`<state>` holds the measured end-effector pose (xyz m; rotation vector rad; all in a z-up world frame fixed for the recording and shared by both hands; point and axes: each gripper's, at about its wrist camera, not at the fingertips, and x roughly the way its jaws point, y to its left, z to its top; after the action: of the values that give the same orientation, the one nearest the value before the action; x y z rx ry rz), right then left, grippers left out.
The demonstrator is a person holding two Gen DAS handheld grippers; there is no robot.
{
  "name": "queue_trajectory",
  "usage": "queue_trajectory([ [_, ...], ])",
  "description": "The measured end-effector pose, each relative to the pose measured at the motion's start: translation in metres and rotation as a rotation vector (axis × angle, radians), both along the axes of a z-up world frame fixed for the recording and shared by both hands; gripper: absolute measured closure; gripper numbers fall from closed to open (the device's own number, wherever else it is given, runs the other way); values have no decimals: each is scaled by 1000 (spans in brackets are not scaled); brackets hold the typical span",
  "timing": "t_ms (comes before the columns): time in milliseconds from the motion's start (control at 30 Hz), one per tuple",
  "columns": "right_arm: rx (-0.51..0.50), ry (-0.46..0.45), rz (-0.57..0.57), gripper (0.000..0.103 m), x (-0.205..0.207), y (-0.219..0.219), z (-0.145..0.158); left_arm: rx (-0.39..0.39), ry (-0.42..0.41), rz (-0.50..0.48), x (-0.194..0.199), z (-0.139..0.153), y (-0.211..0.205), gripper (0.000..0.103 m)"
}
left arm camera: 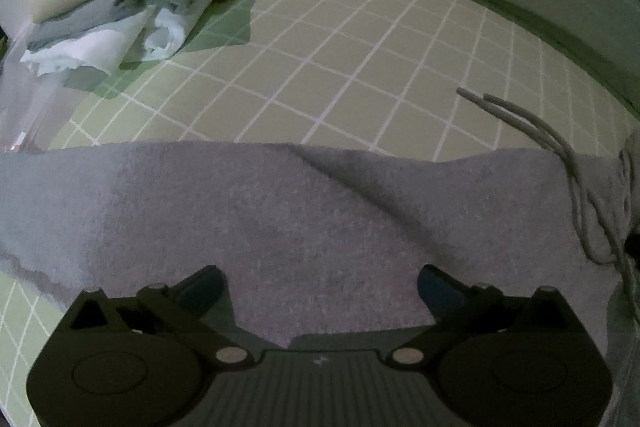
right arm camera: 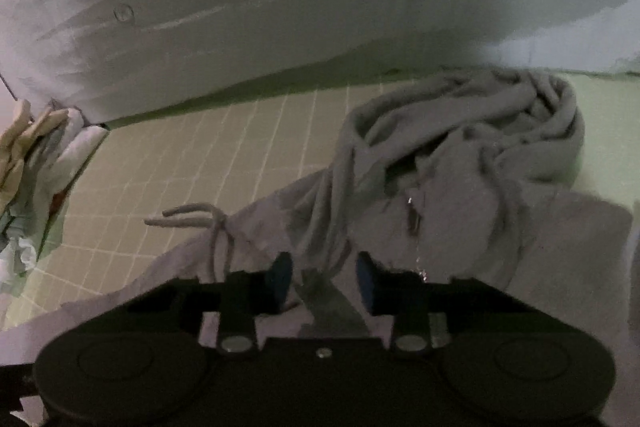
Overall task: Fold clothes
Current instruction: 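Fold the hoodie hem toward the hood with both grippers and release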
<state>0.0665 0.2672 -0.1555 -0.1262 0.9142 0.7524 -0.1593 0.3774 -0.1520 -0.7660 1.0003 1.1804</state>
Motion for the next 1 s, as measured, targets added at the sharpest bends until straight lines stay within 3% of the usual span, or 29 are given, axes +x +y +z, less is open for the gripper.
queue_trajectory([
  [33, -3, 7, 2, 103, -1, -2, -1, 2, -1, -6, 0, 0, 0, 0],
  [167, -11, -13, -16, 103, 2, -18, 1, 13, -4, -10, 0, 0, -1, 0],
  [400, -24, -55, -153, 103, 20, -66, 20, 33, -10, -14, -1, -1, -2, 0],
  [467, -22, -62, -145, 96, 21, -66, 22, 37, -11, -12, -1, -1, -2, 0],
  [500, -17, -66, -131, 84, 19, -62, 23, 35, -10, -8, -1, -2, -1, 0],
  [533, -13, -63, -115, 63, 16, -56, 23, 31, -10, -5, -1, -2, 0, 0],
  [567, -13, -59, -103, 55, 13, -49, 22, 26, -9, -3, -1, -2, 1, 0],
  [767, -33, -35, -35, 43, 4, -3, 6, -15, -1, 23, 0, -1, 12, 0],
  [900, -26, -11, -20, 59, 4, 8, -4, -24, 1, 36, 0, -1, 14, 0],
  [967, -25, -27, 5, 81, 5, 7, -6, -19, -1, 34, -1, -2, 13, 0],
  [1000, -35, -41, 13, 98, 5, 6, -6, -15, -2, 33, -1, -2, 13, 0],
])
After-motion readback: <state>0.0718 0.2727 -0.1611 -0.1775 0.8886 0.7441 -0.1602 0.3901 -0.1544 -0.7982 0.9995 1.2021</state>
